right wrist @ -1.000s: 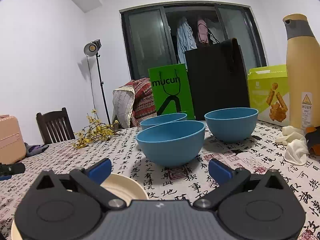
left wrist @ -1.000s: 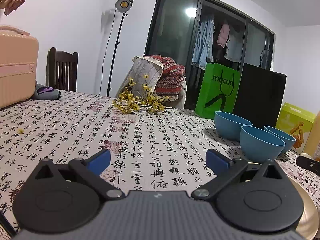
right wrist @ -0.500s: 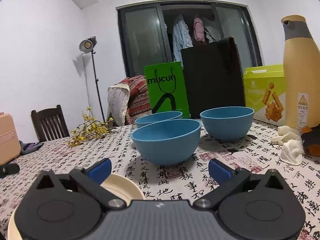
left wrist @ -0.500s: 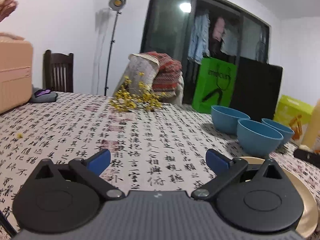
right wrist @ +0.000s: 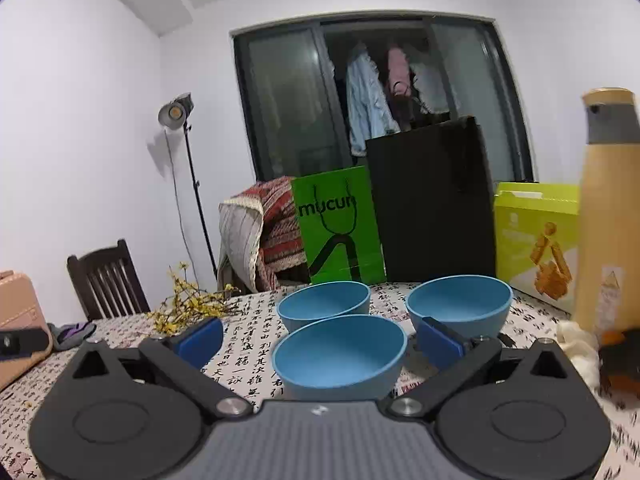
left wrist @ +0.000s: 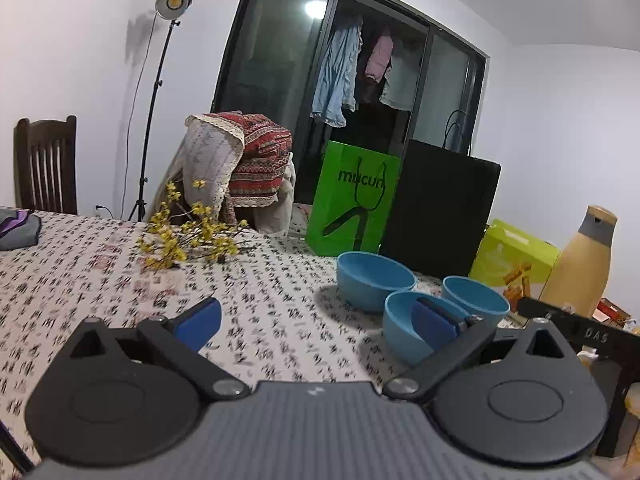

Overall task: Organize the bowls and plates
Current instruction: 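Move both open grippers toward the nearest blue bowl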

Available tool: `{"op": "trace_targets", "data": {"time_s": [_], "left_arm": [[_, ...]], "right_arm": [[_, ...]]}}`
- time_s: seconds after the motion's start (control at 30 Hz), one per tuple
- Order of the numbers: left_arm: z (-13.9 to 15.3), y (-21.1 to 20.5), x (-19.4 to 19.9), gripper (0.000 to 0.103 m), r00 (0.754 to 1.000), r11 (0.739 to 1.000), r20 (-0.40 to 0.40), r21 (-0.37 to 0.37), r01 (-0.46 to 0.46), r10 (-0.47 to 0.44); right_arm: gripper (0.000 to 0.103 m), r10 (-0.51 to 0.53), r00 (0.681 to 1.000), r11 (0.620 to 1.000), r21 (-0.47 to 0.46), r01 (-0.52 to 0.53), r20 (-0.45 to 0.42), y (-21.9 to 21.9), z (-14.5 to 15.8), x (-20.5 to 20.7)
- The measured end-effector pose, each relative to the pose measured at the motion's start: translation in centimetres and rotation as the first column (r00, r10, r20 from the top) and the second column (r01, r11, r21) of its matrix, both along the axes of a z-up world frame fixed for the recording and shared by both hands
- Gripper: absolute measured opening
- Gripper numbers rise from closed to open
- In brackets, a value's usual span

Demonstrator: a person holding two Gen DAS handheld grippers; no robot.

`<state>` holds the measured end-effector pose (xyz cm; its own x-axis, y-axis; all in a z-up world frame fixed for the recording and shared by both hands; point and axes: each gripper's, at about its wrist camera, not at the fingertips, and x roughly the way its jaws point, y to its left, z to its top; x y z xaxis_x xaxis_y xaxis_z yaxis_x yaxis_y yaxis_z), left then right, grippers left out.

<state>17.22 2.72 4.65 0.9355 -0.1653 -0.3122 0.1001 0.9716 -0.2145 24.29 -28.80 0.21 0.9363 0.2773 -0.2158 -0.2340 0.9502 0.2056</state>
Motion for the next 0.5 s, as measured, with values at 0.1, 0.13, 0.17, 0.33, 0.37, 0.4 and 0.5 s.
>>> {"op": "trace_targets", "data": {"time_s": [0.1, 0.13, 0.17, 0.33, 0.37, 0.4, 0.5], "left_arm": [[1.1, -0.2, 1.8, 0.103, 0.999, 1.000, -0.033, -0.016, 0.018, -0.018], [1.4, -0.3, 2.3, 0.103, 0.999, 1.000, -0.043, -0.016, 0.022, -0.022], [1.7, -0.5, 2.8, 0.103, 0.999, 1.000, -0.050, -0.011, 0.021, -0.022], [2.3, -1.7, 5.5, 0.103, 0.995, 0.999, -0.095, 0.014, 0.037, -0.036], [2.4, -2.0, 6.0, 0.103, 0.993, 0.999, -0.107, 0.017, 0.041, -0.039], [2.5, -2.3, 6.5, 0.103, 0.992, 0.999, -0.117, 0.022, 0.043, -0.040], [2.8, -3.3, 7.9, 0.103, 0.989, 0.997, -0.140, 0.042, 0.057, -0.051]], "right_arm": [[0.103, 0.015, 1.000, 1.000, -0.002, -0.015, -0.023, -0.1, 1.1, 1.8], [0.103, 0.021, 0.999, 1.000, 0.002, -0.021, -0.026, -0.2, 1.5, 2.4], [0.103, 0.025, 0.999, 1.000, 0.002, -0.025, -0.030, -0.2, 1.9, 2.9], [0.103, 0.027, 0.996, 1.000, -0.005, -0.027, -0.081, -0.3, 2.8, 5.4], [0.103, 0.027, 0.995, 1.000, 0.000, -0.027, -0.096, -0.3, 2.8, 5.8], [0.103, 0.027, 0.993, 1.000, 0.002, -0.027, -0.111, -0.4, 2.7, 6.2], [0.103, 0.014, 0.989, 1.000, 0.000, -0.014, -0.149, -0.6, 2.5, 7.3]]}}
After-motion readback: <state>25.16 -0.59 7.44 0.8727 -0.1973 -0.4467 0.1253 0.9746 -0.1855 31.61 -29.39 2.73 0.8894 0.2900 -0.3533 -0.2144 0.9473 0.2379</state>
